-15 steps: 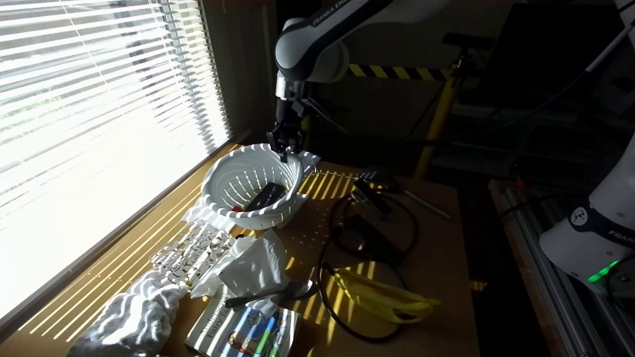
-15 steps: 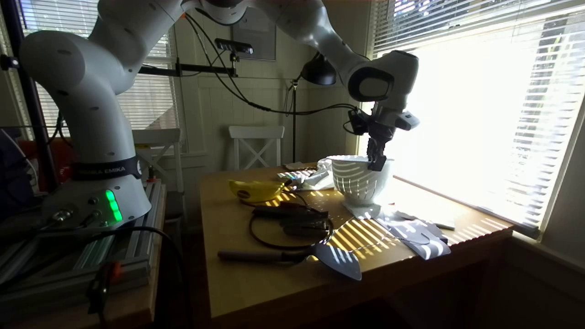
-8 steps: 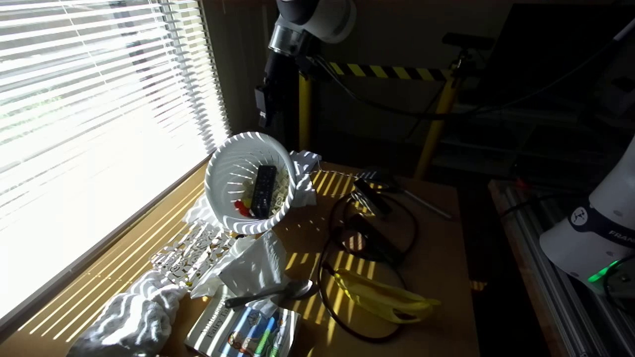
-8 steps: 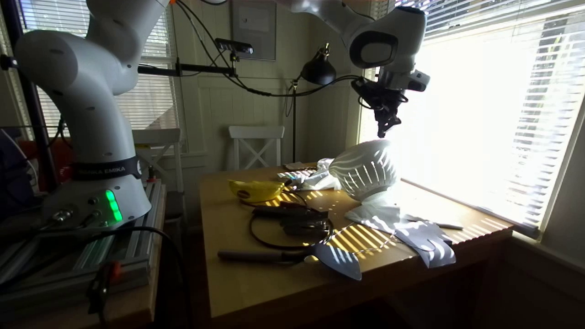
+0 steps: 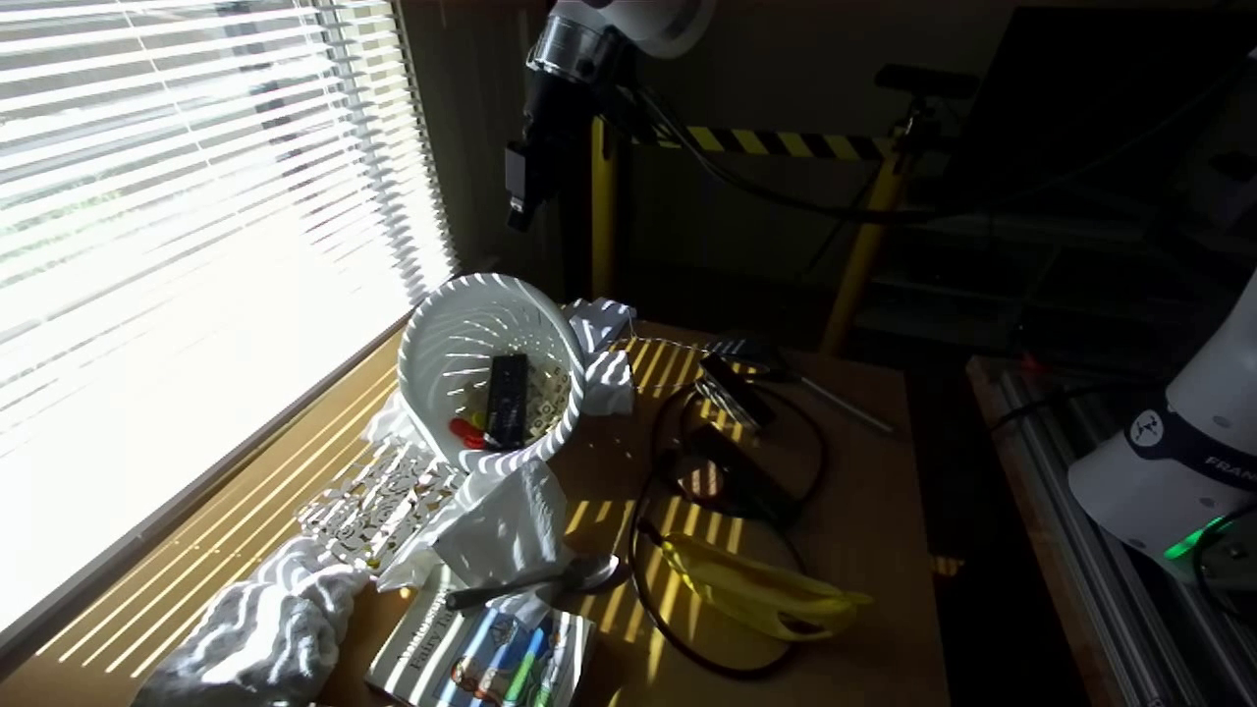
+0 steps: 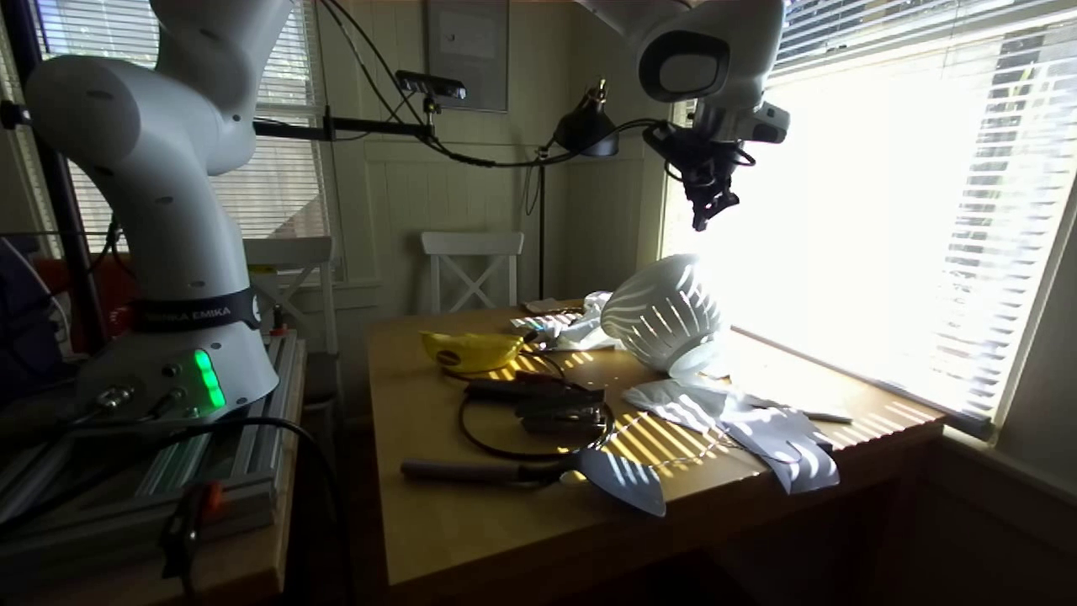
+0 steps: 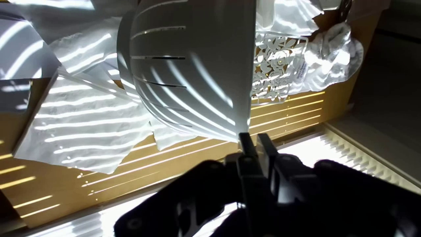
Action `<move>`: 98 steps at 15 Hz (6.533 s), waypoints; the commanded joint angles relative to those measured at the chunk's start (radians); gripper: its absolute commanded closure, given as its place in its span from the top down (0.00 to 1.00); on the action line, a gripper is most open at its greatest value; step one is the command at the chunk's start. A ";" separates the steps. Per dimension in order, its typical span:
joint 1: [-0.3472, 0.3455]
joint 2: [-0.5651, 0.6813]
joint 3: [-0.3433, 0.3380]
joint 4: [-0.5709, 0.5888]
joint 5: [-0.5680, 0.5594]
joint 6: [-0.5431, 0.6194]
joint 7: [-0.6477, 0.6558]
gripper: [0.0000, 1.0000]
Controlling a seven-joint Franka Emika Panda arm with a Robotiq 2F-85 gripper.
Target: Empty the contents in the white bowl
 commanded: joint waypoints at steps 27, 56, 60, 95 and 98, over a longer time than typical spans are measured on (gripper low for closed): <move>0.800 0.130 -0.763 -0.387 -0.330 1.049 0.012 1.00; 1.164 0.121 -0.961 -0.296 -0.846 0.197 0.829 1.00; 1.097 0.141 -0.856 -0.247 -0.852 0.120 0.929 1.00; 0.659 0.291 -0.448 0.144 -1.170 -0.057 1.192 0.00; 0.649 0.278 -0.433 0.141 -1.160 -0.058 1.187 0.03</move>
